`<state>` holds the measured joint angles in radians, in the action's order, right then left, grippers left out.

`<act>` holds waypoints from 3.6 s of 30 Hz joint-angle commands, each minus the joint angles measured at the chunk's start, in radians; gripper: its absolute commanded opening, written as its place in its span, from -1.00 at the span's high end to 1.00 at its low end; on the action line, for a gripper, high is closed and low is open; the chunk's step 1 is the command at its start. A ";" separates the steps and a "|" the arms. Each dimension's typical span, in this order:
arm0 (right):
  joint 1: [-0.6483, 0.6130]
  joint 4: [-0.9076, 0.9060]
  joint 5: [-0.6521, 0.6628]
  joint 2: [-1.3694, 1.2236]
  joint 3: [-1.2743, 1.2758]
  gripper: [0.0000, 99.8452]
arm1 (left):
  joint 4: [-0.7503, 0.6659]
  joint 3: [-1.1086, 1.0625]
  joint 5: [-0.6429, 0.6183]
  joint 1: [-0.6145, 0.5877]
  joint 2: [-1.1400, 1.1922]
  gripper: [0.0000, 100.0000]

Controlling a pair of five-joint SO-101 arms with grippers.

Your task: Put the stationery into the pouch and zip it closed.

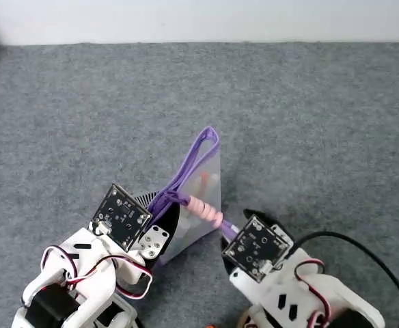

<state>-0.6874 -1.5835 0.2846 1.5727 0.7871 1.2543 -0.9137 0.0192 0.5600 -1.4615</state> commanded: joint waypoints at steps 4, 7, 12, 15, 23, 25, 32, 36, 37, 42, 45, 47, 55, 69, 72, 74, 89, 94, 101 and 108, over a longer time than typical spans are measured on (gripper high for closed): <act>-0.116 0.031 -0.130 -0.013 -0.006 0.62 | -0.014 0.004 0.011 -0.003 -0.003 0.98; -0.163 0.027 -0.238 -0.015 0.015 0.62 | -0.012 0.004 0.011 -0.003 -0.003 0.98; -0.166 -0.044 -0.463 -0.015 0.043 0.62 | -0.012 -0.013 0.011 -0.003 -0.003 0.98; -0.090 -0.059 -0.600 -0.015 0.052 0.61 | -0.014 -0.038 0.011 -0.005 -0.005 0.98; 0.021 -0.091 -0.621 -0.038 0.026 0.30 | -0.028 -0.038 -0.026 -0.100 -0.005 0.98; -0.005 -0.093 -0.624 -0.076 0.023 0.34 | -0.028 -0.038 -0.026 -0.107 -0.005 0.98; -0.114 0.091 -0.638 -0.143 0.000 0.37 | -0.028 -0.038 -0.031 -0.101 -0.005 0.98; -0.113 0.209 -0.566 -0.243 -0.003 0.37 | -0.028 -0.038 -0.031 -0.100 -0.006 0.98; -0.113 0.254 -0.552 -0.268 -0.005 0.37 | -0.028 -0.038 -0.031 -0.100 -0.006 0.98; -0.111 0.420 -0.477 -0.377 -0.005 0.43 | -0.028 -0.038 -0.031 -0.100 -0.009 0.98; -0.110 0.487 -0.456 -0.418 -0.005 0.63 | -0.028 -0.038 -0.031 -0.100 -0.009 0.98; -0.108 0.522 -0.443 -0.441 -0.003 0.74 | -0.028 -0.036 -0.031 -0.100 -0.009 0.98; -0.108 0.598 -0.446 -0.466 -0.020 0.72 | -0.028 -0.036 -0.031 -0.100 -0.009 0.98; -0.061 0.676 -0.376 -0.476 -0.060 0.95 | -0.028 -0.036 -0.031 -0.100 -0.009 0.98; 0.008 0.723 -0.308 -0.478 -0.060 0.98 | -0.028 -0.036 -0.031 -0.100 -0.011 0.98; 0.081 0.745 -0.276 -0.478 -0.060 0.98 | -0.028 -0.036 -0.031 -0.100 -0.011 0.98; 0.493 1.170 -0.219 -0.823 -0.066 0.98 | -0.020 -0.036 -0.031 -0.100 -0.011 0.98; 0.530 1.208 -0.216 -0.857 -0.066 0.98 | -0.020 -0.036 -0.031 -0.100 -0.011 0.98; 0.627 1.253 -0.183 -0.901 -0.066 0.98 | -0.021 -0.036 -0.031 -0.100 -0.011 0.98; 0.674 1.271 -0.132 -0.914 -0.066 0.98 | -0.020 -0.036 -0.031 -0.100 -0.011 0.98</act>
<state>-0.1227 -0.3468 0.1419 0.6782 0.7764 1.2252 -0.9536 0.0008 0.4664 -1.4599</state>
